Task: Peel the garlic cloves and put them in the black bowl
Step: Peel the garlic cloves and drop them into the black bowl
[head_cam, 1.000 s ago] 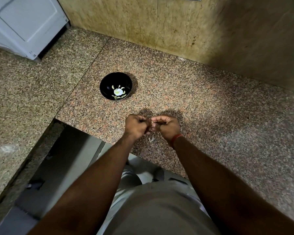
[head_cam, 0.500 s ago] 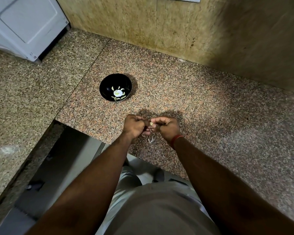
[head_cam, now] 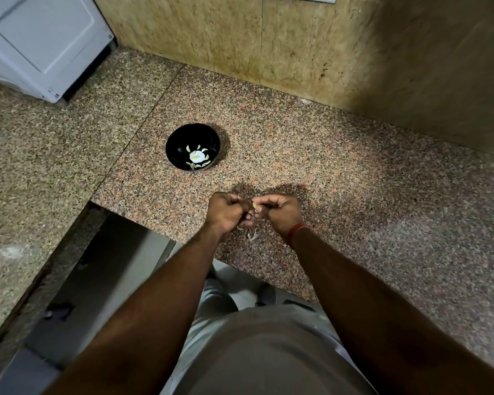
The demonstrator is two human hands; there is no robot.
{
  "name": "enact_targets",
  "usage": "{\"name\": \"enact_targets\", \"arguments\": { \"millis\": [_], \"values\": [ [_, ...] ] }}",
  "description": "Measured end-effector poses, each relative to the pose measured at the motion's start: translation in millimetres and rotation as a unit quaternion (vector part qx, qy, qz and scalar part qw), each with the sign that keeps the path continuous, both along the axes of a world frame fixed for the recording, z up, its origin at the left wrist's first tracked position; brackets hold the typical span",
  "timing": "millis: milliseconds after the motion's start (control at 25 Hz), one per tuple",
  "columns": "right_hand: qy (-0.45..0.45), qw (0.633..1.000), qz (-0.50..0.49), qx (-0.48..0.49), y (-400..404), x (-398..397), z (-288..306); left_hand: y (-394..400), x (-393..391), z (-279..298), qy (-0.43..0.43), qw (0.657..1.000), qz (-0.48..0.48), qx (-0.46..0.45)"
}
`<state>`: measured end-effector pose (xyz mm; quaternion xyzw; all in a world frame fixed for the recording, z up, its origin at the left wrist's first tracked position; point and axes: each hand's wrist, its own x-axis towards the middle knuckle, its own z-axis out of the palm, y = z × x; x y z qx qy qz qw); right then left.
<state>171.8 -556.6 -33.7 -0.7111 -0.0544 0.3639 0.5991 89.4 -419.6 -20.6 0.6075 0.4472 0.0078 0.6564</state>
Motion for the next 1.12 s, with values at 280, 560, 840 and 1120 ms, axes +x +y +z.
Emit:
{"name": "enact_targets", "arguments": {
  "millis": [280, 560, 840, 1120],
  "values": [
    [-0.019, 1.000, -0.009, -0.004, 0, -3, -3, -6, 3, -2, 0.009, 1.000, -0.003, 0.029],
    [-0.014, 1.000, 0.000, 0.015, 0, -1, 1, -11, 1, -2, -0.012, 1.000, 0.006, 0.013],
    [0.120, 0.987, -0.042, 0.095, -1, 6, -2, -10, -7, 0, -0.029, 0.999, 0.017, -0.019],
    [0.180, 0.970, -0.122, 0.107, 3, 6, 2, -17, -2, 8, -0.033, 0.998, 0.031, -0.038]
  ]
}}
